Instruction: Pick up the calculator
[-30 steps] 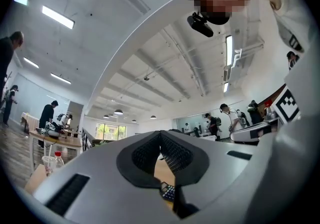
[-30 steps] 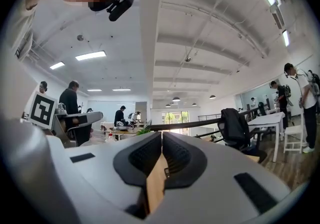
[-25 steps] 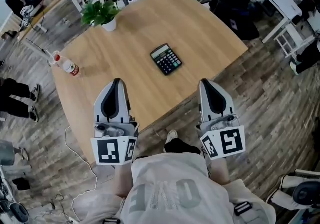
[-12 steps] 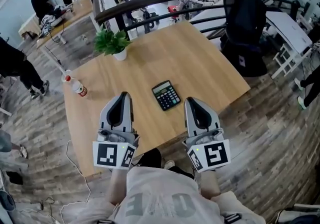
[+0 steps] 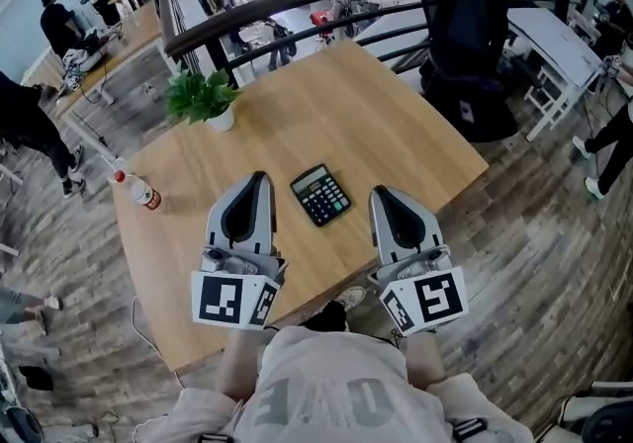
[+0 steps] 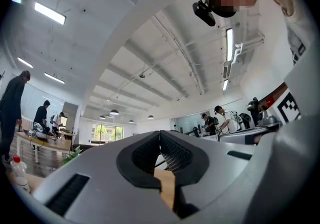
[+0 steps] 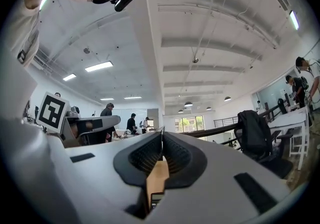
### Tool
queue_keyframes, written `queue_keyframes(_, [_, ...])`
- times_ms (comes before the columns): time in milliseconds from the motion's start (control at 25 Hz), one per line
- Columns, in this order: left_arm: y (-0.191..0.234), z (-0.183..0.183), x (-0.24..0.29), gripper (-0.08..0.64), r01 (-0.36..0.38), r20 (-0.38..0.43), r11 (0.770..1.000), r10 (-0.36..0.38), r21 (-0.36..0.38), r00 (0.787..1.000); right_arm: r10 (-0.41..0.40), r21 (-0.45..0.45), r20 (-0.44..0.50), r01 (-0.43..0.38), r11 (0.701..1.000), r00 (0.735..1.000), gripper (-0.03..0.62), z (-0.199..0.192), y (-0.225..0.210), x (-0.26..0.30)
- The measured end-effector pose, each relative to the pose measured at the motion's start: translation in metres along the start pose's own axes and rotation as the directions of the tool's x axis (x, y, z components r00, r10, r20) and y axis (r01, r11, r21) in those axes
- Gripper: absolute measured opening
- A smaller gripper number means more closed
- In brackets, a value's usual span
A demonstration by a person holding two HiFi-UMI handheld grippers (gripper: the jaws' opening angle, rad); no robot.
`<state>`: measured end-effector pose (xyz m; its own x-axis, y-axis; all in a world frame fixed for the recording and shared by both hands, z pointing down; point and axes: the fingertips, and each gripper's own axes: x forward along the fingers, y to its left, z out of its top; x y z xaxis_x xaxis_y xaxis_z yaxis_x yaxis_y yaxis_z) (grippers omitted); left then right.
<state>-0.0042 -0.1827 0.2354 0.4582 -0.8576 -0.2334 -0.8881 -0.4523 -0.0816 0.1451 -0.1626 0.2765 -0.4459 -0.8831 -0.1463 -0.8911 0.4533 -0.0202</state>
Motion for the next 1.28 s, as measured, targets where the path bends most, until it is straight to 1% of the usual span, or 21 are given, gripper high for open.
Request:
queue_keyframes(80, [0.008,0.001,0.008,0.009,0.008,-0.009,1.000,-0.008,-0.005,1.000,0.016,0.032,0.006,-0.016,0.999,1.000,0.021,0.002,-0.001,0.009])
queue_keyframes(240, [0.029,0.003,0.020,0.009,-0.016,-0.016,1.000,0.016,-0.002,1.000,0.043,0.068,0.027,-0.045,0.997,0.999,0.021,0.007,-0.004,0.029])
queue_keyframes(440, [0.051,0.010,0.031,0.009,-0.050,-0.016,0.998,0.050,0.024,0.999,0.084,0.075,0.049,-0.087,0.993,0.995,0.021,0.015,0.000,0.061])
queue_keyframes(600, [0.061,0.012,0.037,0.014,-0.044,-0.017,0.998,0.045,0.052,0.999,0.111,0.074,0.058,-0.116,0.991,0.992,0.021,0.015,0.006,0.081])
queue_keyframes(640, [0.062,0.011,0.038,0.045,-0.039,-0.018,0.998,0.040,0.051,0.999,0.116,0.080,0.056,-0.121,0.989,0.992,0.021,0.013,0.007,0.085])
queue_keyframes(720, [0.064,0.008,0.041,0.139,-0.025,-0.029,0.999,0.026,0.030,0.999,0.130,0.092,0.053,-0.135,0.987,0.990,0.021,0.011,0.008,0.090])
queue_keyframes(800, [0.067,0.000,0.048,0.174,0.002,-0.065,1.000,-0.002,0.001,0.998,0.146,0.094,0.054,-0.151,0.984,0.988,0.021,0.009,0.010,0.093])
queue_keyframes(880, [0.070,-0.013,0.059,0.189,0.041,-0.124,0.999,-0.043,-0.013,0.991,0.153,0.087,0.053,-0.157,0.984,0.987,0.021,0.008,0.011,0.094])
queue_keyframes(960, [0.070,-0.029,0.075,0.201,0.101,-0.194,0.994,-0.106,-0.031,0.975,0.154,0.085,0.043,-0.157,0.984,0.987,0.021,0.005,0.008,0.097])
queue_keyframes(1000, [0.068,-0.038,0.083,0.203,0.140,-0.231,0.989,-0.148,-0.051,0.962,0.156,0.087,0.036,-0.159,0.983,0.987,0.021,0.003,0.007,0.099])
queue_keyframes(1120, [0.064,-0.065,0.103,0.215,0.242,-0.331,0.963,-0.268,-0.117,0.905,0.164,0.092,0.013,-0.164,0.982,0.986,0.021,-0.005,0.003,0.105])
queue_keyframes(1240, [0.068,-0.096,0.119,0.267,0.289,-0.423,0.945,-0.326,-0.153,0.845,0.163,0.095,-0.009,-0.161,0.982,0.987,0.021,-0.012,-0.001,0.109])
queue_keyframes(1280, [0.069,-0.107,0.125,0.275,0.300,-0.449,0.939,-0.345,-0.170,0.824,0.162,0.098,-0.016,-0.159,0.982,0.987,0.021,-0.015,-0.003,0.110])
